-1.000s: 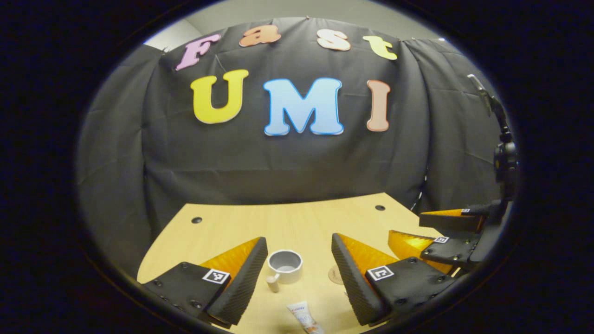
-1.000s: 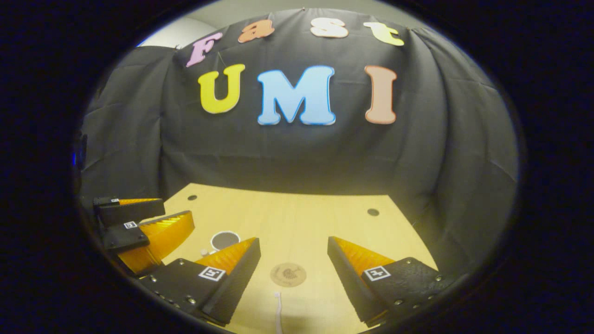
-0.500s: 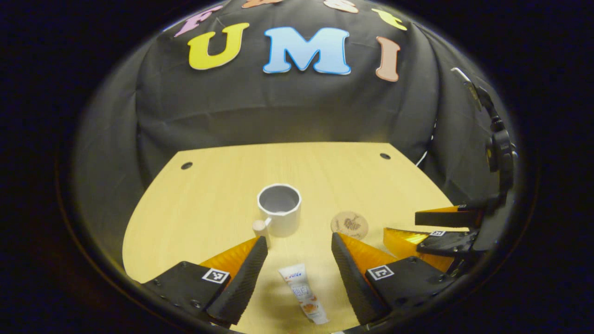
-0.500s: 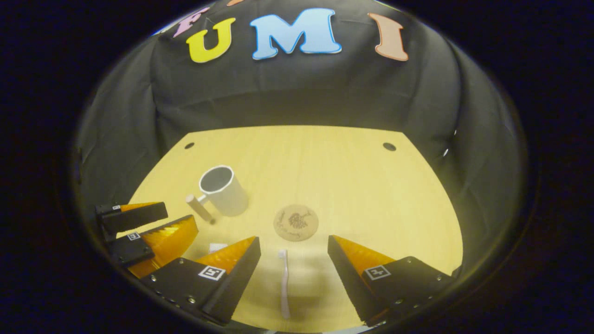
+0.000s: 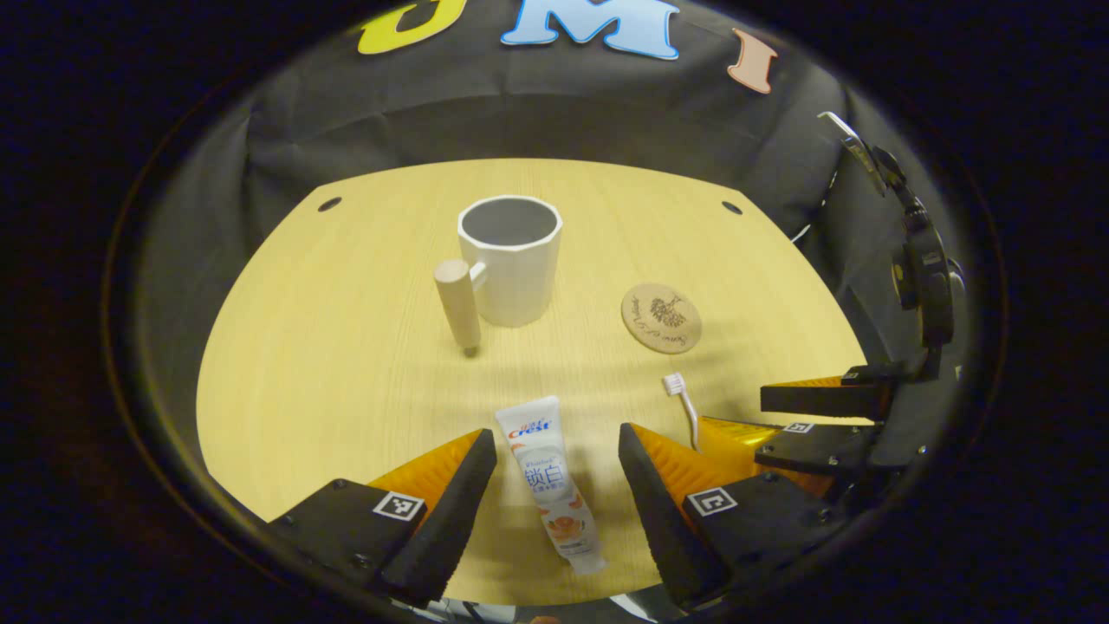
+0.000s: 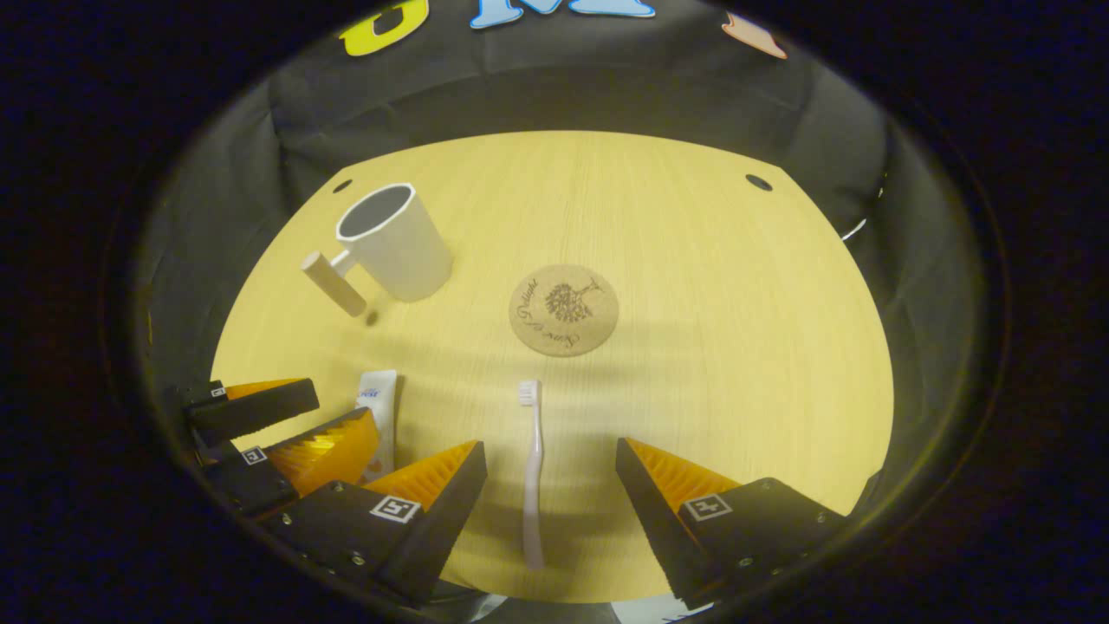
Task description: Put the toothbrush and toothpaste on the desktop into the cup, then pick up the cup and place it on the coaster on the desktop.
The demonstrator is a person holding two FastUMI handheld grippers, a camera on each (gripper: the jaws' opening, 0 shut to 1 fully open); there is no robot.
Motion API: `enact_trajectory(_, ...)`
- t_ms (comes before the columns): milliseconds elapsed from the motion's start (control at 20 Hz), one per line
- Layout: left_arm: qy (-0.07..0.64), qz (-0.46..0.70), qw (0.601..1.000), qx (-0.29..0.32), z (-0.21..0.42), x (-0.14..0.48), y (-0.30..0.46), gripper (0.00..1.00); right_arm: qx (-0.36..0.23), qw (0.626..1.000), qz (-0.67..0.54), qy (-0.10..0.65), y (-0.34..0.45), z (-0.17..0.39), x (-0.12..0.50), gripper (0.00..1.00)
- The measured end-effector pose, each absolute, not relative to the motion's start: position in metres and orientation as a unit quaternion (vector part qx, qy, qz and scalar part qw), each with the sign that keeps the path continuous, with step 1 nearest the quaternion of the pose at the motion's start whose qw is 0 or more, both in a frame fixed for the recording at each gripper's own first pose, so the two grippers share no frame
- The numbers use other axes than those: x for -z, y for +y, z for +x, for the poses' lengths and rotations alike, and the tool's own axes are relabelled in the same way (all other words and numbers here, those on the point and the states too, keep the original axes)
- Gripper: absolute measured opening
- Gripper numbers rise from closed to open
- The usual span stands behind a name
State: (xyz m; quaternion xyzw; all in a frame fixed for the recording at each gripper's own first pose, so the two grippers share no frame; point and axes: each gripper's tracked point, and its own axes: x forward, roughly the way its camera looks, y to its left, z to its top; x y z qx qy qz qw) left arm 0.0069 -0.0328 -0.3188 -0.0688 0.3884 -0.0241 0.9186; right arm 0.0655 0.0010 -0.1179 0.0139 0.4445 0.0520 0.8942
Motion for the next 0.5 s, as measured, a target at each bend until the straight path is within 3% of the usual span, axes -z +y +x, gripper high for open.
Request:
enact_trajectory(350,0.424,-0.062,0.903,0.006,0.001,0.354,-0.026,0.95,-0.05,0.877,-0.01,0.477,-0.019,0.081,0.12,0.94)
enact_trajectory(500,0.438,-0.057,0.897,0.003,-0.003,0.366,-0.025,0.95,-0.047,0.871,-0.019,0.489,-0.005,0.07,0.165,0.94)
